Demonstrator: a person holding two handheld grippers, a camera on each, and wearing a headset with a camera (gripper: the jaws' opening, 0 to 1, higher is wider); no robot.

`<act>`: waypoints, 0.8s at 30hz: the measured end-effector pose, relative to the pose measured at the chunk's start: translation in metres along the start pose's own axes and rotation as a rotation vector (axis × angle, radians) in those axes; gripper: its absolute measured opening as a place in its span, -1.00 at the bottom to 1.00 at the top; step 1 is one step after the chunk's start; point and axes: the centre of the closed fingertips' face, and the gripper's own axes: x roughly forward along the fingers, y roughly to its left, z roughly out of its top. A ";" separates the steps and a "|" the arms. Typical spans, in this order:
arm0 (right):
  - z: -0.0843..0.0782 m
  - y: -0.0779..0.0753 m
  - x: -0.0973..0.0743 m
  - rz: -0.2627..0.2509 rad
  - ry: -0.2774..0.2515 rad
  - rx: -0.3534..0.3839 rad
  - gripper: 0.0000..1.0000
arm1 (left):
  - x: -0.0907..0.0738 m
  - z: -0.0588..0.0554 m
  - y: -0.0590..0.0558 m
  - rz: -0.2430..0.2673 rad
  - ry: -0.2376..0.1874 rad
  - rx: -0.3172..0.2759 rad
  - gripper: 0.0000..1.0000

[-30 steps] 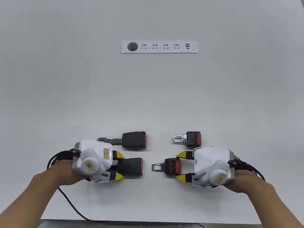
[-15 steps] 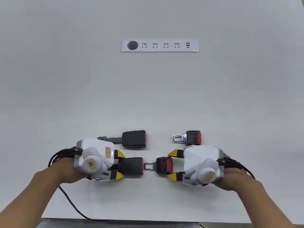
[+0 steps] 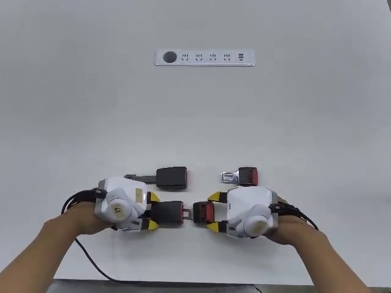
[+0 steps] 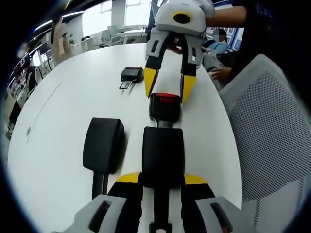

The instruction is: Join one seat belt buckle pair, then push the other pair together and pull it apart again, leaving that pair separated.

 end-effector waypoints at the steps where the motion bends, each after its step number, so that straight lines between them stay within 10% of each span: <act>1: 0.000 0.000 0.000 -0.004 -0.001 0.003 -0.43 | 0.001 0.000 0.000 0.001 -0.002 -0.003 -0.38; 24: 0.002 0.002 0.002 -0.008 -0.013 0.012 -0.43 | 0.006 0.013 -0.003 -0.011 -0.014 0.012 -0.38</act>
